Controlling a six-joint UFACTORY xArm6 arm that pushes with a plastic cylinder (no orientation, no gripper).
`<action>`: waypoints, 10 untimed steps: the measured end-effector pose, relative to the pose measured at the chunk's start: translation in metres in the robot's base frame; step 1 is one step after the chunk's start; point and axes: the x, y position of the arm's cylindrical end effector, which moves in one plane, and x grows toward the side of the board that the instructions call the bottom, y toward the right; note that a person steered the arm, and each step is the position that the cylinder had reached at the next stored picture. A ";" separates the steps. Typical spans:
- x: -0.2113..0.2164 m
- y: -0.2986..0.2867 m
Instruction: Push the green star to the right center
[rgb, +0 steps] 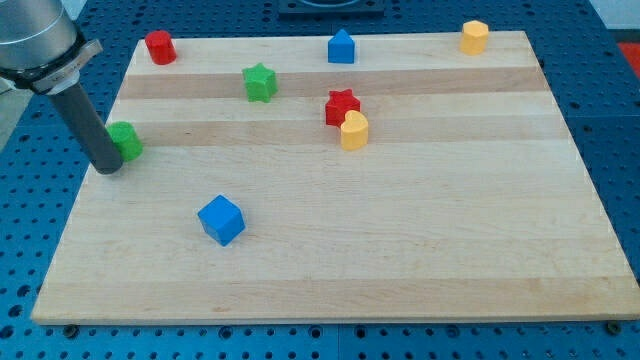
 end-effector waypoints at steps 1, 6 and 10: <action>0.001 0.000; -0.082 0.087; -0.143 0.201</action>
